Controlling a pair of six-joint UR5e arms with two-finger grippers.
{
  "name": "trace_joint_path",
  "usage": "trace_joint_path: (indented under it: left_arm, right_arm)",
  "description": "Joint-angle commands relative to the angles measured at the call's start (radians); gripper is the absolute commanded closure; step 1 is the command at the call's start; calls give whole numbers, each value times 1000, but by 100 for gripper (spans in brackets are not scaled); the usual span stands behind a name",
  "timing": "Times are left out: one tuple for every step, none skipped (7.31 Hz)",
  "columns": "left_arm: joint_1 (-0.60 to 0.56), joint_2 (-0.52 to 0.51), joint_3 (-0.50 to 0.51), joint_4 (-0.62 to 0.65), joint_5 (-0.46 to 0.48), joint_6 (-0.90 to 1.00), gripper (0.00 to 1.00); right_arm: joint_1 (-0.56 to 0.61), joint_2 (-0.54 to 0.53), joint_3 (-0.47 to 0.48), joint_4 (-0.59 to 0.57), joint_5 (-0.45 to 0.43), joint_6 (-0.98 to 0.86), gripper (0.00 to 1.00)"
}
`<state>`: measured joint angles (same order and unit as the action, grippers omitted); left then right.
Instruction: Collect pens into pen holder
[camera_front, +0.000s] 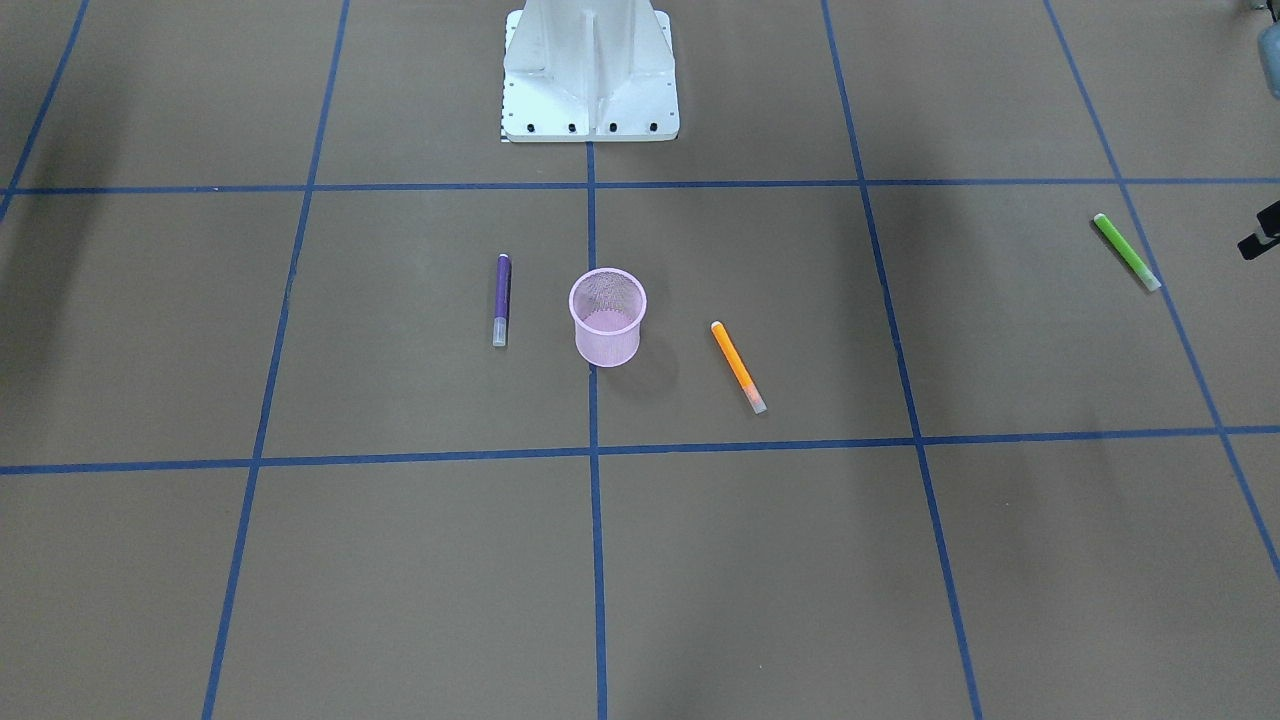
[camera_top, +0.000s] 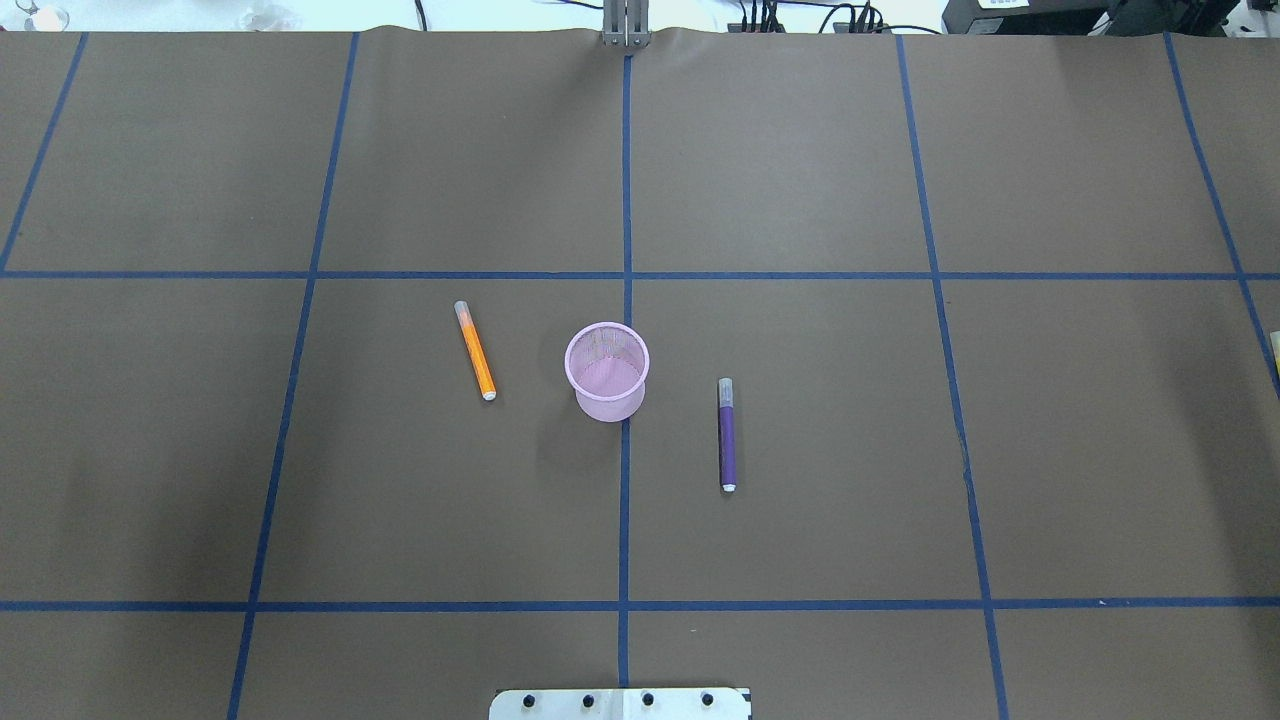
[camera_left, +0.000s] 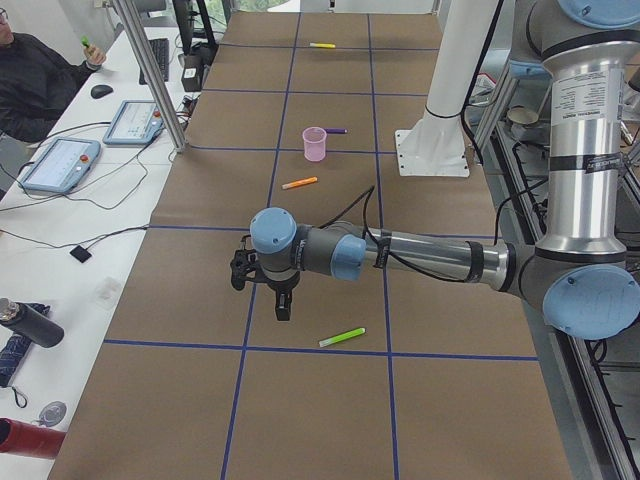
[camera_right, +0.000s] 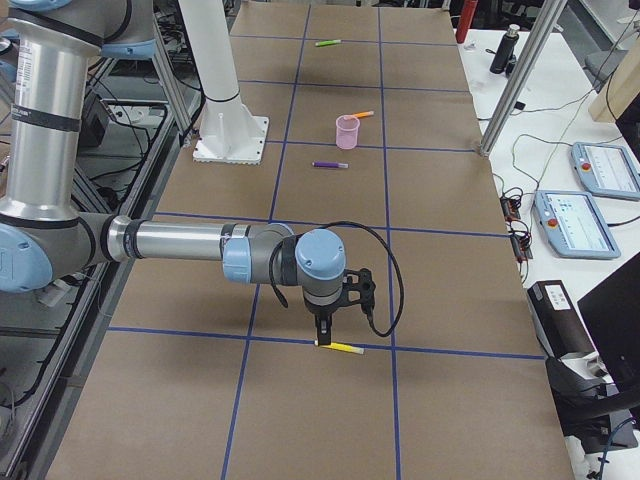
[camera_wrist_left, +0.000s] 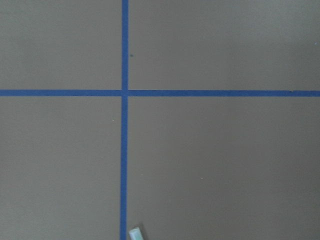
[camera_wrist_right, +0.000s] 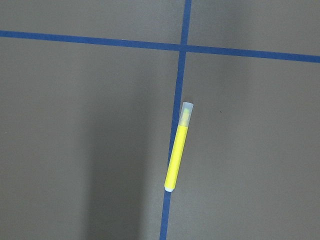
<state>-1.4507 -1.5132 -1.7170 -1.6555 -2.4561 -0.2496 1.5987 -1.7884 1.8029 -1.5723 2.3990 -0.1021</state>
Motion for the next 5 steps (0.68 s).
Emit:
trace_joint_path:
  left_arm:
    - [51, -2, 53, -97, 3, -143, 0]
    - [64, 11, 51, -145, 5, -255, 0]
    - [81, 54, 51, -215, 34, -325, 0]
    - [110, 106, 51, -289, 89, -385, 0]
    - [139, 149, 51, -375, 121, -470, 1]
  right_arm:
    - [0, 1, 3, 0, -3, 2, 1]
    - [0, 1, 1, -2, -3, 4, 1]
    - [0, 1, 1, 0, -3, 7, 1]
    - [0, 1, 3, 0, -3, 7, 1]
    - [0, 1, 4, -2, -3, 7, 1]
